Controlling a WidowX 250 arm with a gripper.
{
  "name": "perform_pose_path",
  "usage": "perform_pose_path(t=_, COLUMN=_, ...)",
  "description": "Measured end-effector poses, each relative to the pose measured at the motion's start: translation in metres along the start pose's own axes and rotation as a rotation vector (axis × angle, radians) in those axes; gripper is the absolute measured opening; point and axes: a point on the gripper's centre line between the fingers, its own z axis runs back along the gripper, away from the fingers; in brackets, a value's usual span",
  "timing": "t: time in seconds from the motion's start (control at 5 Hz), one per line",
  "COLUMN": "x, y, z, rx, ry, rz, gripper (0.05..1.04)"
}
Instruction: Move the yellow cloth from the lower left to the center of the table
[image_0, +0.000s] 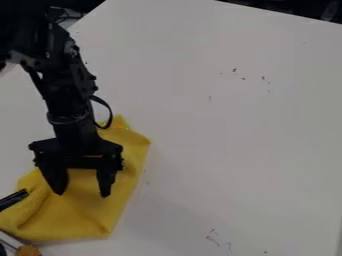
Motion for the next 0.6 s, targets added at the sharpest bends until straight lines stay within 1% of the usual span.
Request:
perform_pose_path(t=0.2, x=0.008, y=-0.006, z=-0.009, rx=-0.011, ry=0.008, rz=0.009, gripper=1.000)
perform_pose_path(t=0.4, x=0.021, y=-0.016, z=-0.018, rx=-0.013, ry=0.019, rz=-0.030, gripper=1.001)
perform_pose_path(t=0.6, x=0.032, y=-0.024, z=-0.019, rx=-0.006, ry=0.011, rz=-0.055, gripper=1.001)
